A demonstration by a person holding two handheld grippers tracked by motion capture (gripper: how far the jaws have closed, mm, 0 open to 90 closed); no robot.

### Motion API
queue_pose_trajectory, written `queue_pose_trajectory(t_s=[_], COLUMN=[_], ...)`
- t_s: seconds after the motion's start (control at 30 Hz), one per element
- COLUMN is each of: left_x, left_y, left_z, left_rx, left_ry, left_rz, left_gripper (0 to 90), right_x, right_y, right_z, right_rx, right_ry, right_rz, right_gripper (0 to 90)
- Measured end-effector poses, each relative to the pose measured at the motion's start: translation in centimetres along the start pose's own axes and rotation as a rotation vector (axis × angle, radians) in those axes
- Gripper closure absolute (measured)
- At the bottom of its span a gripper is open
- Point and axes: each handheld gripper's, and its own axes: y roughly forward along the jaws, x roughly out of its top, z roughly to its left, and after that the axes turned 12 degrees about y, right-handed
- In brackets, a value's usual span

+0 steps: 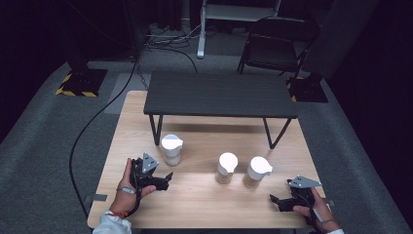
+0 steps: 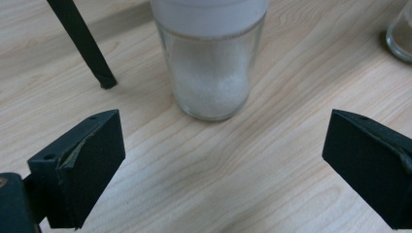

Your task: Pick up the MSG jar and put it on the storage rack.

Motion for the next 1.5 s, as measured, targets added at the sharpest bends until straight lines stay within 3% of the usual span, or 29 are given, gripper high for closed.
queue_pose_trajectory(t_s=[0.63,0.93,1.5], left_x=[1.3,1.7,2.7], left_y=[1.3,2.1,3.8], left_z=[0.8,1.5,1.5], left_rx=[-0.006,-0.032,-0.037], left_ry=[-0.015,-0.047,-0.044], left_rz=[-0.006,-0.034,-0.037], left_gripper=[1.5,1.7,2.5], right_x=[0.0,0.0,-0.1], right_y=[0.0,0.0,-0.1], right_z=[0.0,0.0,0.0], right_rx=[-0.002,-0.002,-0.002], right_ry=[0.002,0.002,0.003], right_rz=[0.000,0.000,-0.001], right_gripper=[0.0,0.0,0.0])
